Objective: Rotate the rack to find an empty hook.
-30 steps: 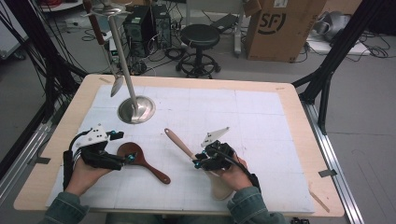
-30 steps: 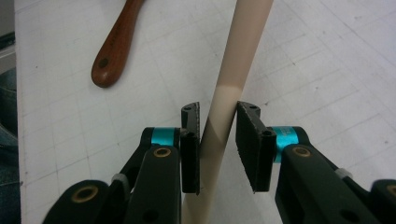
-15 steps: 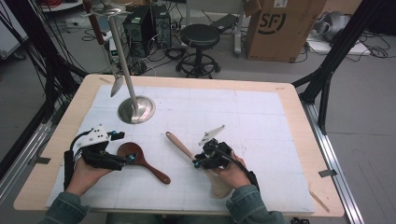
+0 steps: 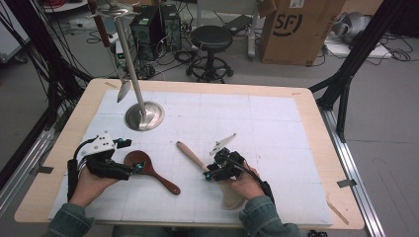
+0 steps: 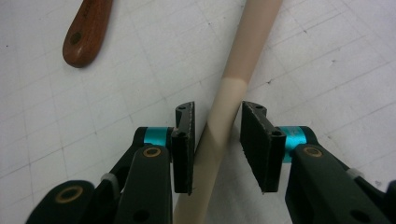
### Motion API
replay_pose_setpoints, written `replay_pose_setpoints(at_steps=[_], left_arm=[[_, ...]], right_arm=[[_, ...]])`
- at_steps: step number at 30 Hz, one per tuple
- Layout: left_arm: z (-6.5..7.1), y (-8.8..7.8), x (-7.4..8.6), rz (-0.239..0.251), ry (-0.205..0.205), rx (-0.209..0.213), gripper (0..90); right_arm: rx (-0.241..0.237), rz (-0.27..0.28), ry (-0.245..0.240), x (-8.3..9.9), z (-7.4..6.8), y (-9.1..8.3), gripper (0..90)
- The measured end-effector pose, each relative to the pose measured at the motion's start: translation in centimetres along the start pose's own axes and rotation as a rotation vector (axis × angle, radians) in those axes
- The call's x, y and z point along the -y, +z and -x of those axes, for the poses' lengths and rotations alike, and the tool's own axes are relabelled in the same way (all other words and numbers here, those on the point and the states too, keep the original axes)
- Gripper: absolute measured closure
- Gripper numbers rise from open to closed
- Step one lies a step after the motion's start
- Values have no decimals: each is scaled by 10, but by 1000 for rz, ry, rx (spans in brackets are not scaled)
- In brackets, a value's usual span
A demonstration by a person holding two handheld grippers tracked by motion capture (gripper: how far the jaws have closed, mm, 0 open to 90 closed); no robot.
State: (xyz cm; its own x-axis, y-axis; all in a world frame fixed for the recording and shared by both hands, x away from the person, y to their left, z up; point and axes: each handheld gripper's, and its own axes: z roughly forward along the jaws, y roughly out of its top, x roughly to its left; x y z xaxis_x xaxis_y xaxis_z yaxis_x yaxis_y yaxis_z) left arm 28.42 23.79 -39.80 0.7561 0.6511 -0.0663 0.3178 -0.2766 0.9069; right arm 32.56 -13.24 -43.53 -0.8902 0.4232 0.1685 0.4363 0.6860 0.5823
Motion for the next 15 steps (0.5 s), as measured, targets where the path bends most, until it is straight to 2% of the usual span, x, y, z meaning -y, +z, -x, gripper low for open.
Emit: replay_pose_setpoints(at_steps=[3,5,9,15], left_arm=[[0,0,0,-1,5,4,92],[0,0,0,5,3,8,92],[0,1,0,9,3,9,92],[3,3,0,4,4,24,92]], right_arm=[[7,-3,1,-1,-1,0,677],[-7,-4,25,-1,1,-1,686],[-25,10,-6,-1,0,-5,704],[-28,65,-52,-3,-4,-13,726]])
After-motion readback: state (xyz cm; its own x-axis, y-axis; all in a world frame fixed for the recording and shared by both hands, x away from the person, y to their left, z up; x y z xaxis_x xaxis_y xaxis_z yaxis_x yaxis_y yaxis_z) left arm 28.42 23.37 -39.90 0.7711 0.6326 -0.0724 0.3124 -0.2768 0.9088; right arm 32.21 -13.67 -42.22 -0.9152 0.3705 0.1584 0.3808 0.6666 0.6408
